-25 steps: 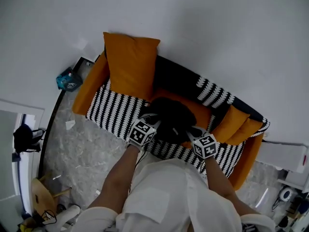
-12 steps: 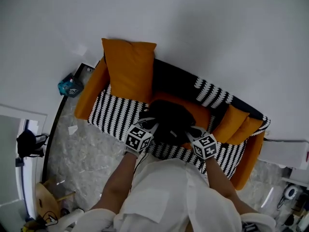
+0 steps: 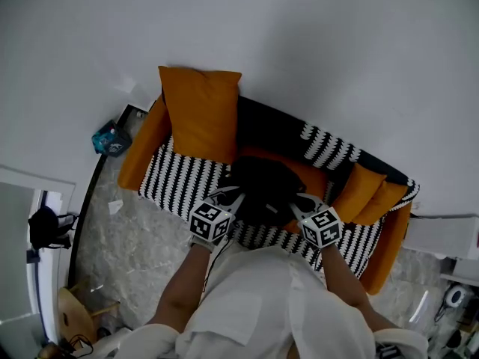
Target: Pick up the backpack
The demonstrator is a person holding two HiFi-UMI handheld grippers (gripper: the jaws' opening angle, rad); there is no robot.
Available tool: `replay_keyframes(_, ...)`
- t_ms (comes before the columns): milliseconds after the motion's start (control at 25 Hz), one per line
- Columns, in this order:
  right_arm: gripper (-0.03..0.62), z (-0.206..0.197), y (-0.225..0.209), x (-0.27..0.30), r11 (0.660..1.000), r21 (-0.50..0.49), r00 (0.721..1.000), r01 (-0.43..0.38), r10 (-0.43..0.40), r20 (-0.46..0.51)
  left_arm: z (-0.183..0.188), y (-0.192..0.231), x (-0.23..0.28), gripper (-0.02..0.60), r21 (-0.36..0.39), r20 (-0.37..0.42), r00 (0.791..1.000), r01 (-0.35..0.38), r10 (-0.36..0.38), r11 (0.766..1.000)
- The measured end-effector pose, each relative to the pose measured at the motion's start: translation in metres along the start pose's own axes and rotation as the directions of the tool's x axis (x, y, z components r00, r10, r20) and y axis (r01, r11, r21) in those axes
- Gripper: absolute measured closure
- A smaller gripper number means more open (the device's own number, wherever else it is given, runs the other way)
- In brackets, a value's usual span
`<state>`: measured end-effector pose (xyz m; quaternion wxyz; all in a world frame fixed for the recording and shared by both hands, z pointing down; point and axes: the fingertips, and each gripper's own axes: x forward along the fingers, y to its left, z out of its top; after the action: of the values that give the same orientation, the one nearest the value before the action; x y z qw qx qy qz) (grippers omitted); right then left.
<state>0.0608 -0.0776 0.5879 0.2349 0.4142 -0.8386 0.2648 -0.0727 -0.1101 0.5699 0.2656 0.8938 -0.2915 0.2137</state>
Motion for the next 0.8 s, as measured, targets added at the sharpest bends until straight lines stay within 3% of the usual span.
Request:
replay_keyframes(400, 0.554, 0.048, -0.014, -0.031, 0.998, -0.025, 0.991, 0.057, -0.053, 0.122, 0.043, -0.02, -0.009, 0.537, 0.033, 0.099, 0.994, 0.034, -0.037, 0.999)
replay_keyframes(800, 0.554, 0.098, -0.014, -0.066, 0.997, -0.038, 0.964, 0.069, -0.057, 0.258, 0.102, -0.036, -0.027, 0.538, 0.078, 0.216, 0.975, 0.044, -0.06, 0.996)
